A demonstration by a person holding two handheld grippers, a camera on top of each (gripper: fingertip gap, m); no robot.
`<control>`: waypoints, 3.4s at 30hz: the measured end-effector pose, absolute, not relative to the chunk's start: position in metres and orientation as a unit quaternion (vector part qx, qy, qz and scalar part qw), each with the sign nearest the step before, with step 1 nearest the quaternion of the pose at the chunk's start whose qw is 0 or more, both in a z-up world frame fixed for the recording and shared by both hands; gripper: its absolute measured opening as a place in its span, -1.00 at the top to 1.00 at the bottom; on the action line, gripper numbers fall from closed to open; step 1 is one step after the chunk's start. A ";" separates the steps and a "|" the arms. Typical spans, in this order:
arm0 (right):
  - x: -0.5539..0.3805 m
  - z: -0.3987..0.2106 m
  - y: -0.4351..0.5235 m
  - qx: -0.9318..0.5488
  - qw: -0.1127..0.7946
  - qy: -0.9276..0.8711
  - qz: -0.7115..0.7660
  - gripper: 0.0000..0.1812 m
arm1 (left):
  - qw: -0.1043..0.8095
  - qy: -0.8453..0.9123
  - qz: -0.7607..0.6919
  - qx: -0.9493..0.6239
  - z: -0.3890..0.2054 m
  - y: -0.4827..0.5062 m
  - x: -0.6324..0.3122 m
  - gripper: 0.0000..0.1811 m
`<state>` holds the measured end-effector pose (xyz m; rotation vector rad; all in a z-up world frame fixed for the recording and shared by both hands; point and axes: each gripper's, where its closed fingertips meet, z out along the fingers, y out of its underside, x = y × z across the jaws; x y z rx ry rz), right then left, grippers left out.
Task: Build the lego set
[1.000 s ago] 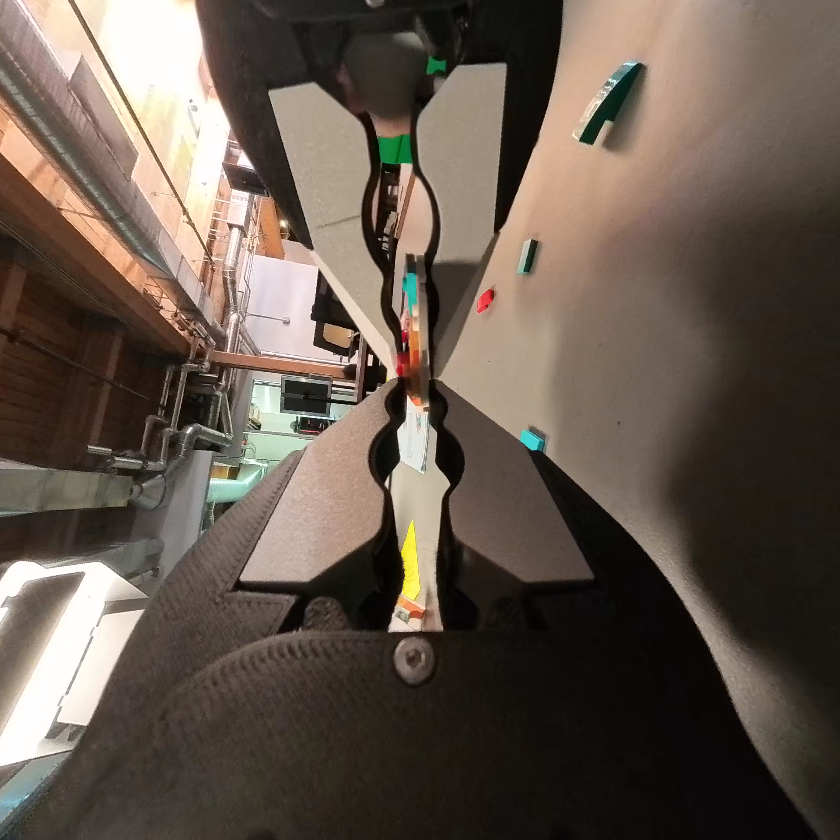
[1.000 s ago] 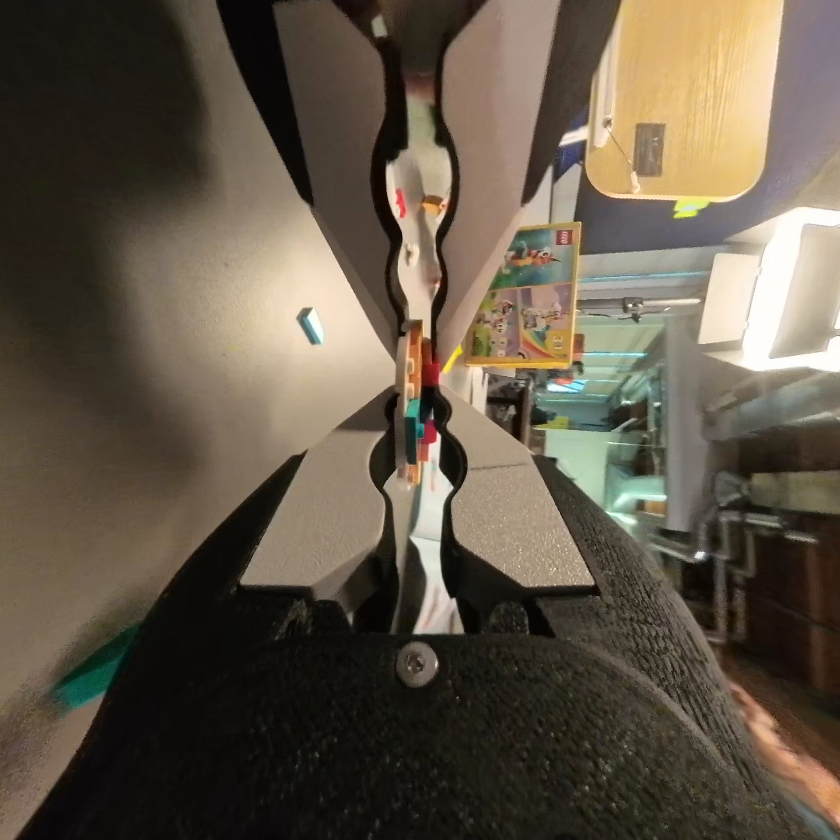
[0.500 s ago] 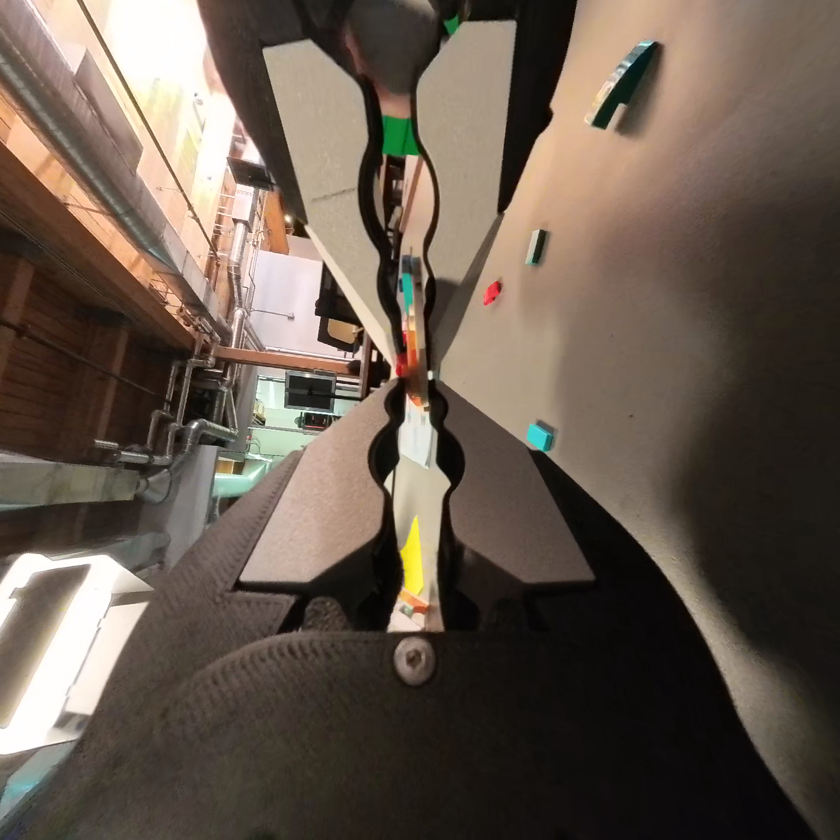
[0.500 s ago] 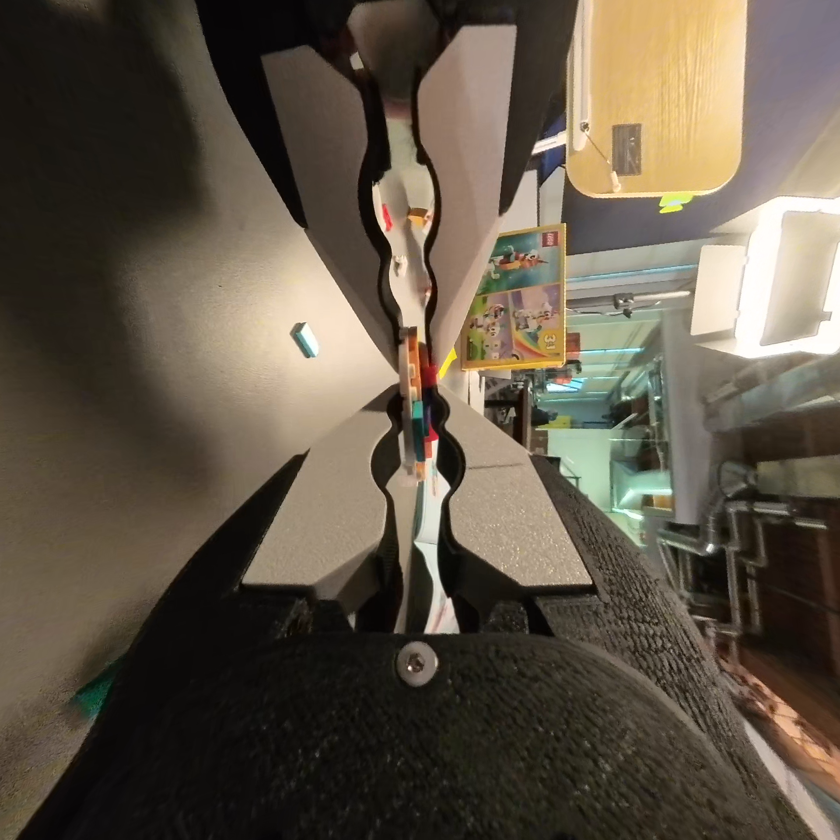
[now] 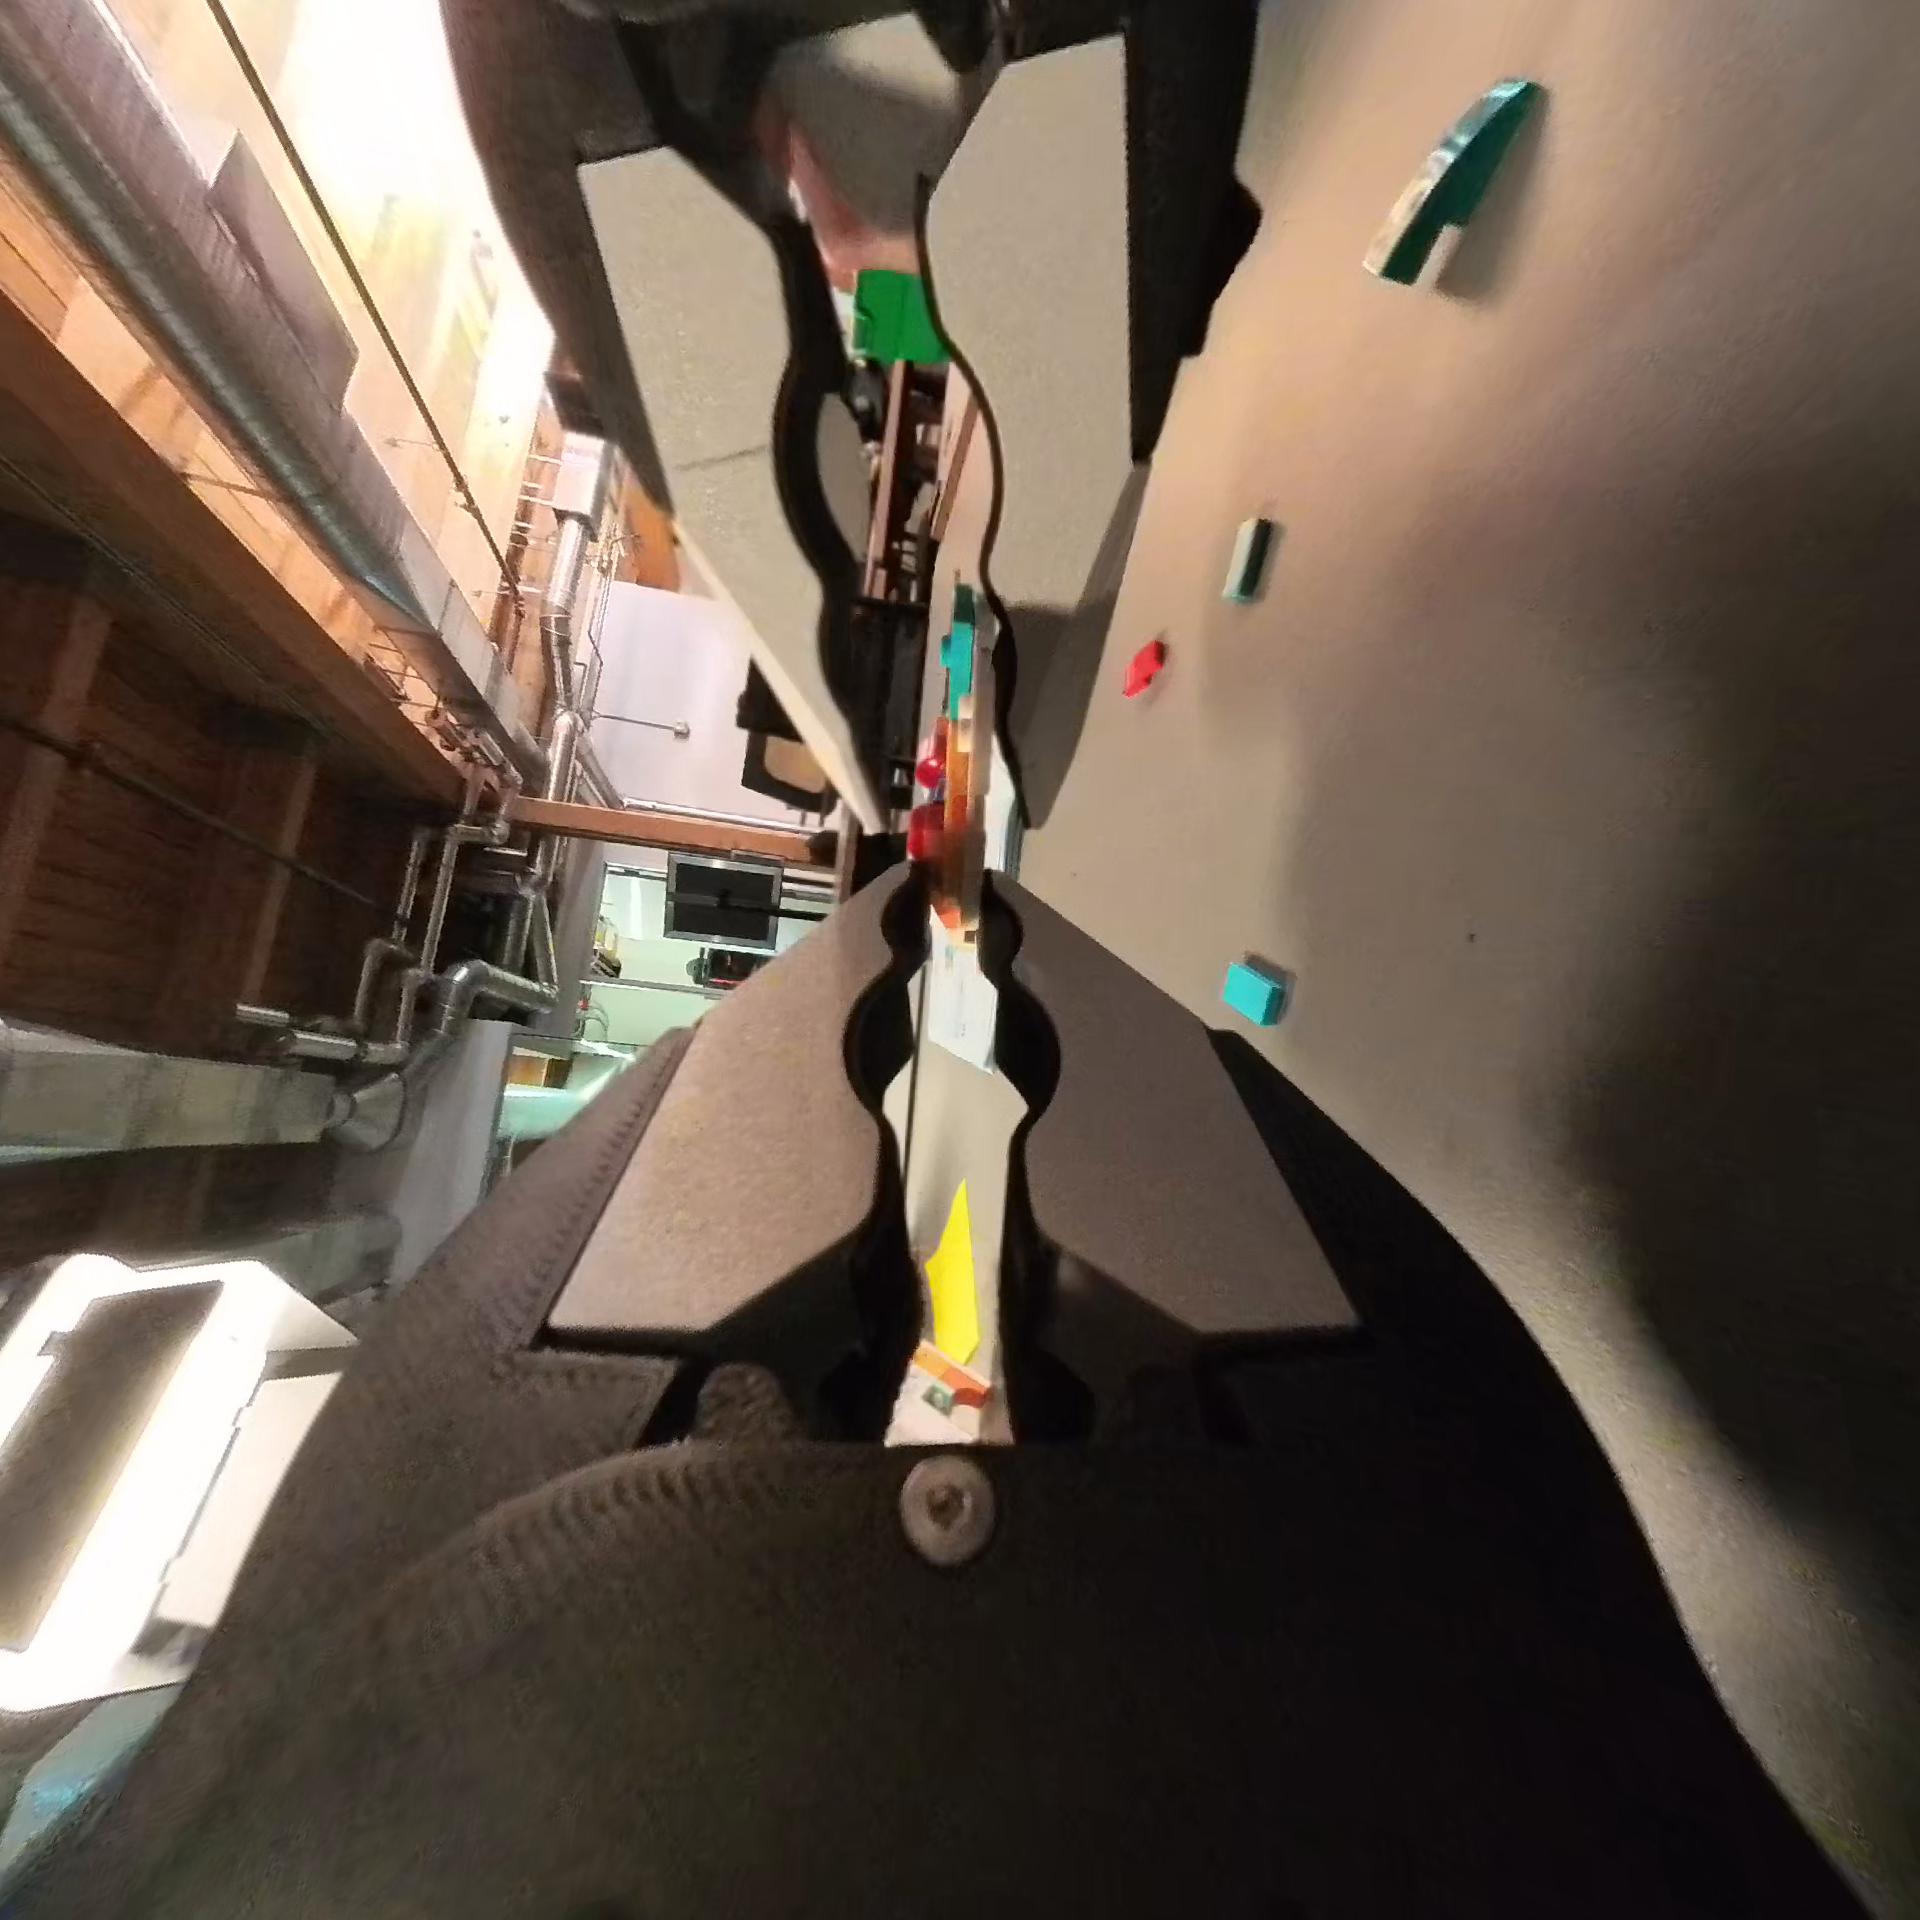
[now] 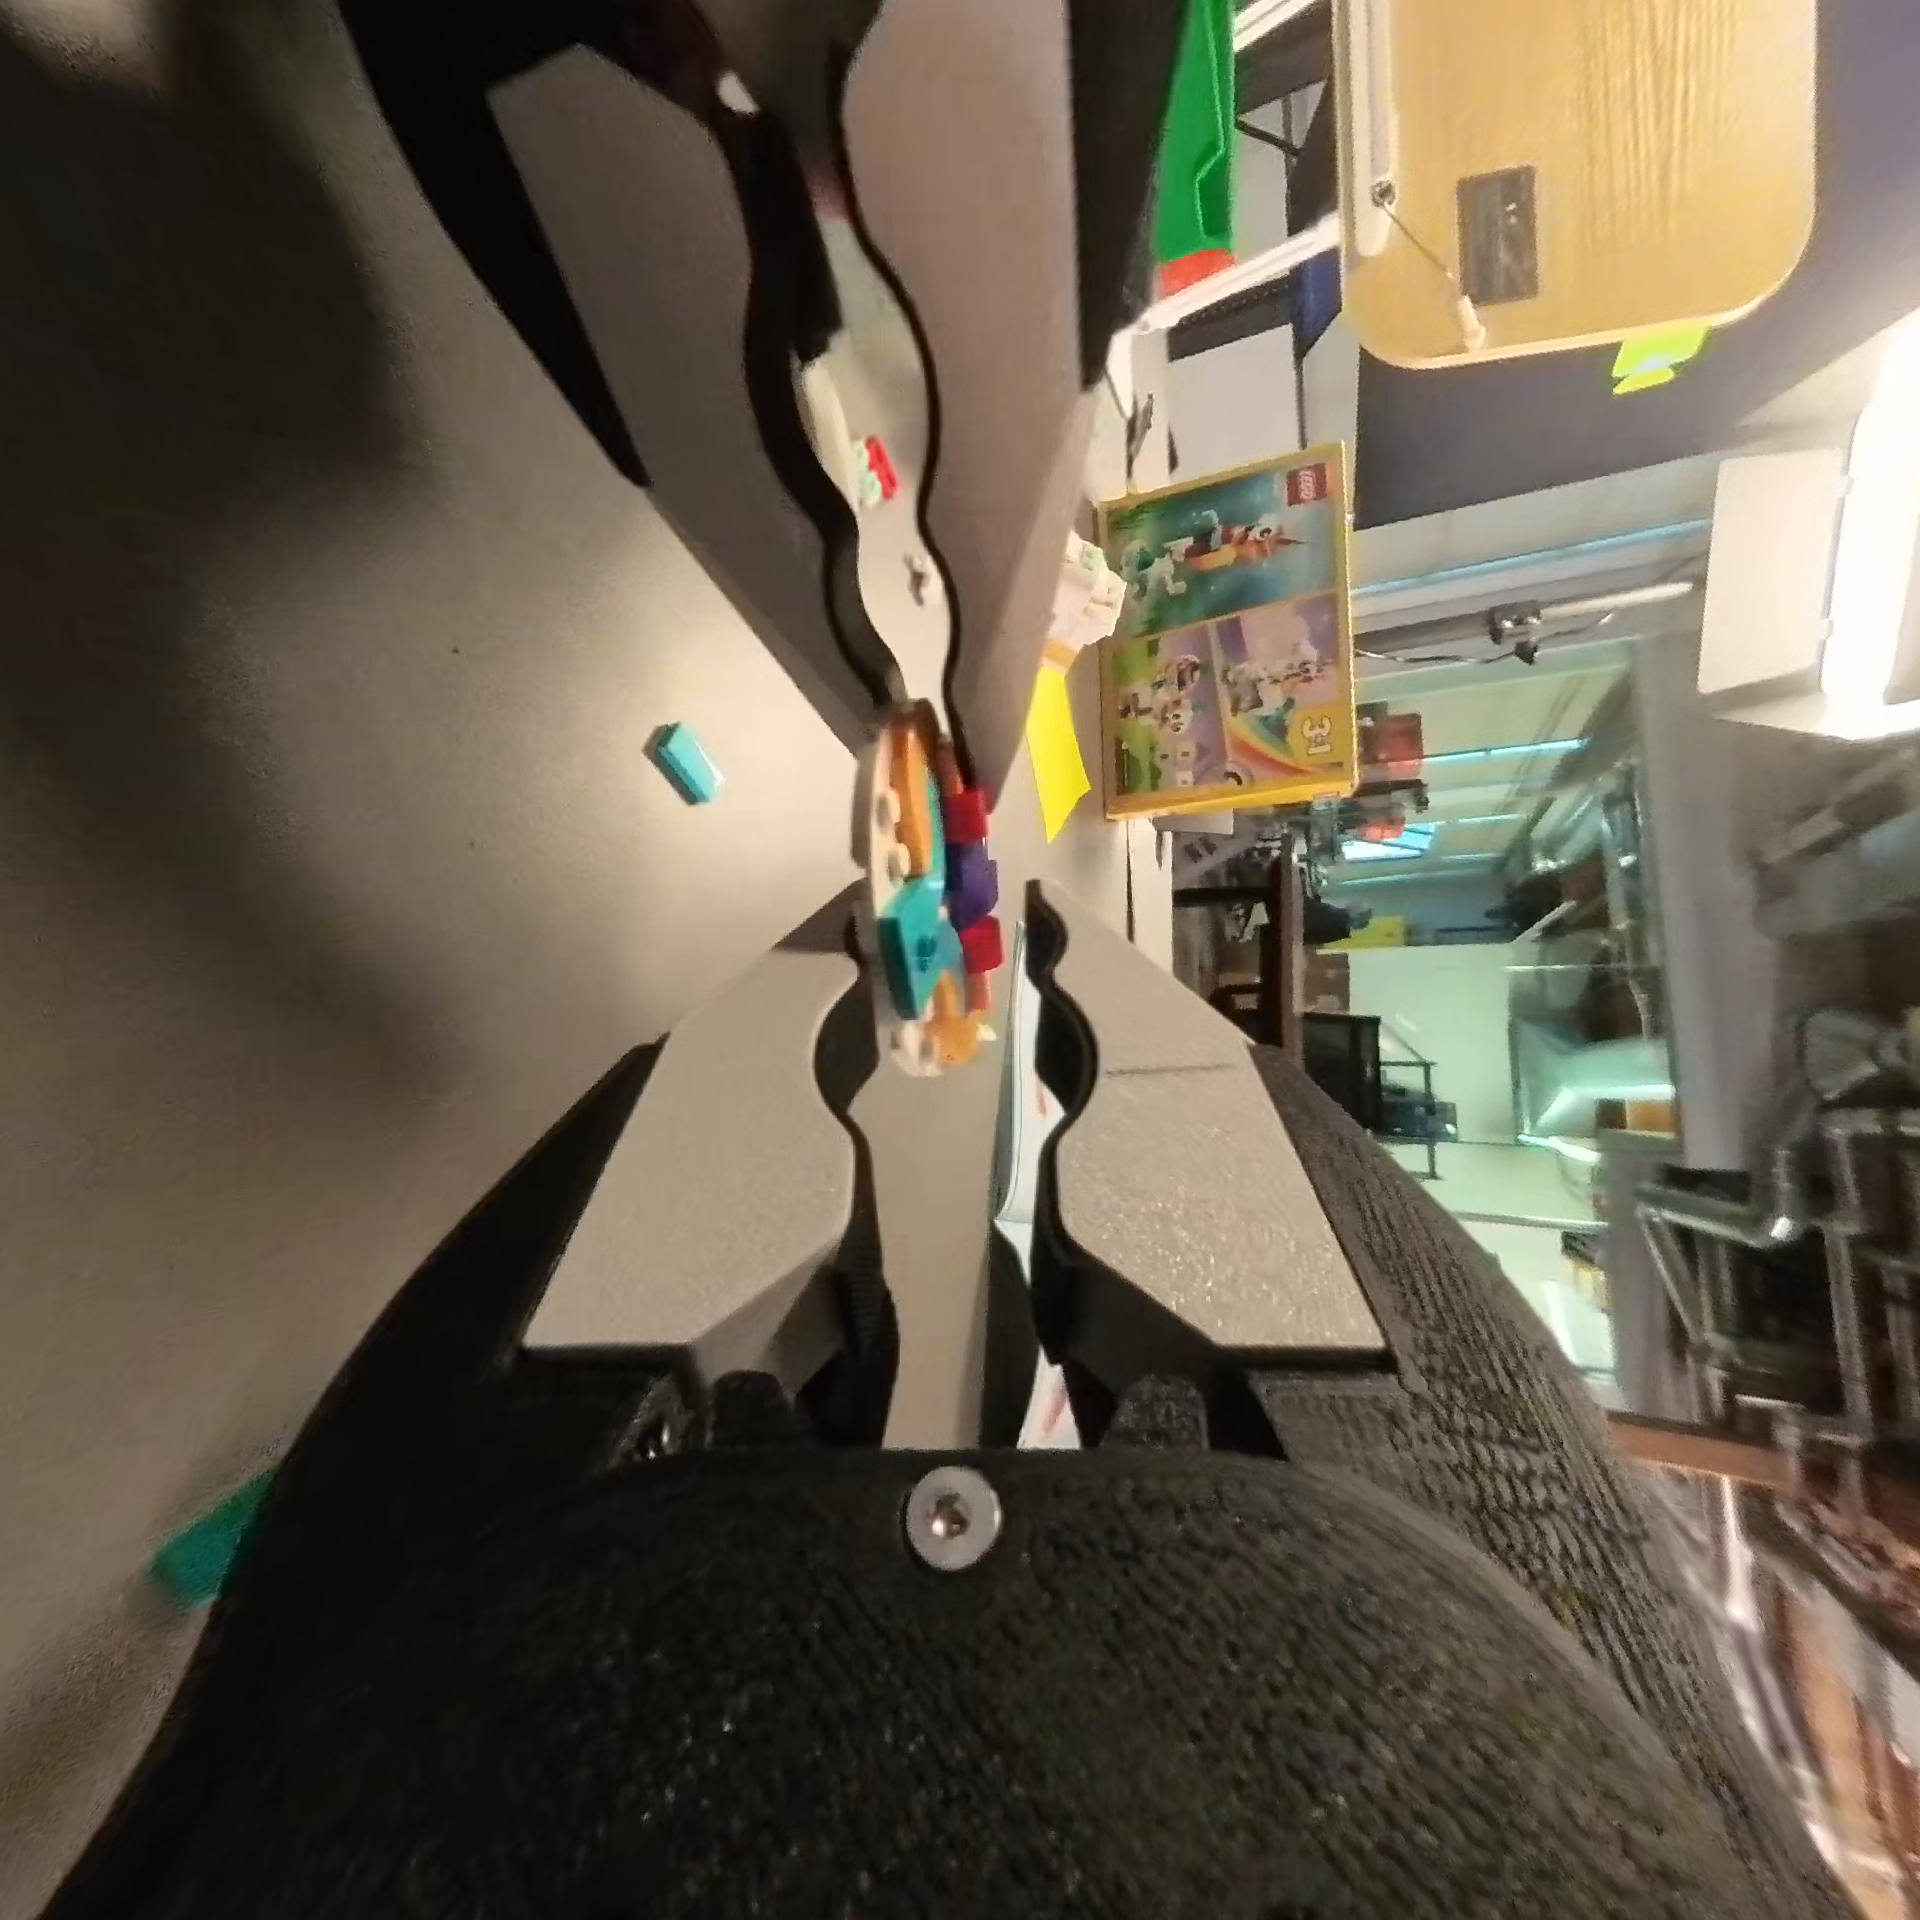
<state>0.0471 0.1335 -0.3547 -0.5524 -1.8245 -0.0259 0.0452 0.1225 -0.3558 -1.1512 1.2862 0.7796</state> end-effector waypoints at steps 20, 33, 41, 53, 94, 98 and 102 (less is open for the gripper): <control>0.046 -0.354 0.128 -0.217 0.576 -0.788 -0.034 0.87 | 0.604 0.553 0.286 -0.498 -0.354 0.116 0.051 0.91; 0.047 -0.357 0.128 -0.237 0.554 -0.798 -0.015 0.90 | 0.602 0.555 0.272 -0.505 -0.356 0.115 0.053 0.90; 0.046 -0.358 0.125 -0.233 0.560 -0.795 -0.015 0.84 | 0.604 0.553 0.278 -0.503 -0.355 0.116 0.051 0.92; 0.046 -0.355 0.124 -0.220 0.559 -0.799 -0.013 0.91 | 0.606 0.553 0.266 -0.507 -0.355 0.116 0.053 0.90; 0.067 -0.308 0.092 -0.305 0.468 -0.768 0.314 0.88 | 0.705 0.421 -0.174 -0.544 -0.306 0.089 0.064 0.70; 0.063 -0.304 0.121 -0.247 0.576 -0.762 0.163 0.87 | 0.682 0.358 -0.223 -0.598 -0.307 0.105 0.054 0.49; 0.062 -0.286 0.144 -0.158 0.672 -0.723 0.011 0.88 | 0.646 0.247 -0.329 -0.642 -0.302 0.123 0.050 0.39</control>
